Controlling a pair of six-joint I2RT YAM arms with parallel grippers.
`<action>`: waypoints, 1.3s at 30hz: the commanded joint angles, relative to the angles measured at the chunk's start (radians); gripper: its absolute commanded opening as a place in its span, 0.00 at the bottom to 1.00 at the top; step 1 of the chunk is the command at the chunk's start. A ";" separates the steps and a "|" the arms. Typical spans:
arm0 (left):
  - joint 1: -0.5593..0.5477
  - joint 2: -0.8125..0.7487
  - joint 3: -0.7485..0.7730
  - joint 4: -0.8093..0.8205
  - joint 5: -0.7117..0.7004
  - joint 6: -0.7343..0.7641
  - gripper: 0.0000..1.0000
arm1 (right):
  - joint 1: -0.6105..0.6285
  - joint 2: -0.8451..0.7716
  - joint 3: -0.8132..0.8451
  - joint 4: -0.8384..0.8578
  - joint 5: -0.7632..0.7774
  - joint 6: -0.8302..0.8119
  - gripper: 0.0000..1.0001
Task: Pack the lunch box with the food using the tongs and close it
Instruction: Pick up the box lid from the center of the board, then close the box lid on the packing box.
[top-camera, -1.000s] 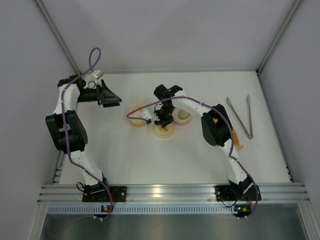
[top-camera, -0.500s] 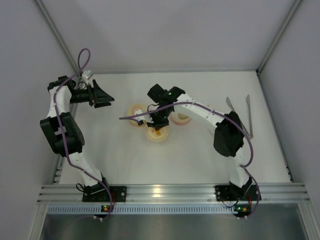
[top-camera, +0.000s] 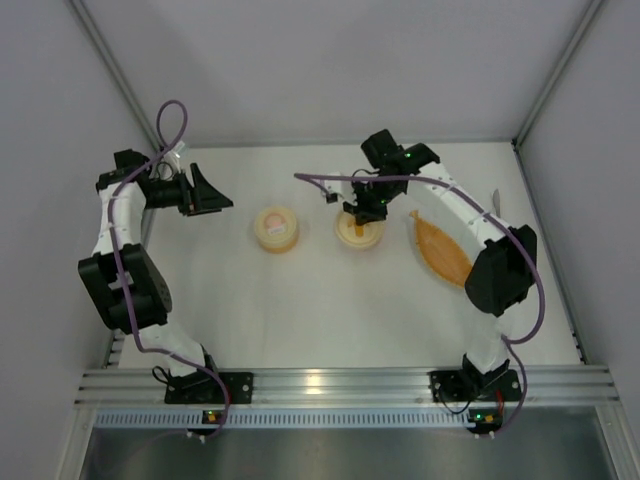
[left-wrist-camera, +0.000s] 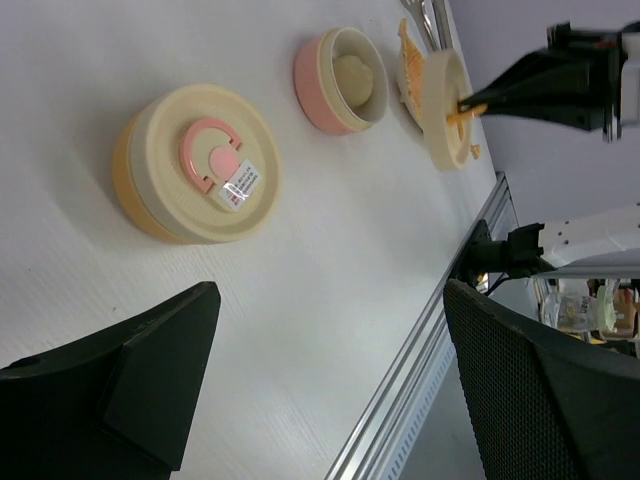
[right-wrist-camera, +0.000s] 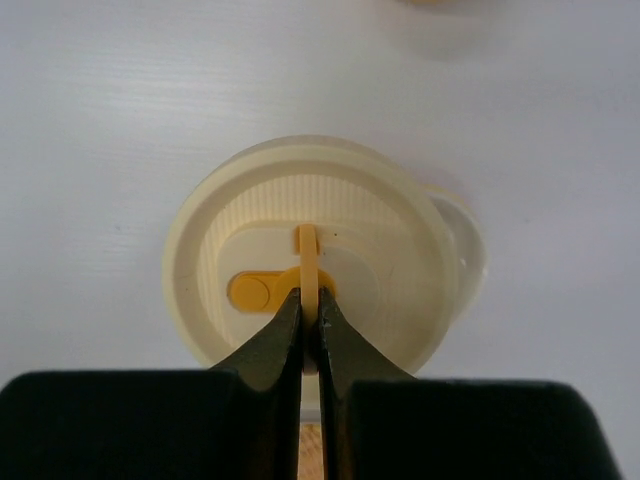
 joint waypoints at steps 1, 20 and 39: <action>-0.021 -0.057 -0.041 0.078 0.026 -0.017 0.98 | -0.100 0.078 0.152 -0.058 -0.040 -0.107 0.00; -0.045 -0.013 -0.079 0.227 0.032 -0.159 0.98 | -0.169 0.359 0.398 -0.178 -0.006 -0.159 0.00; -0.045 0.006 -0.097 0.238 0.033 -0.164 0.98 | -0.155 0.403 0.410 -0.146 -0.008 -0.150 0.00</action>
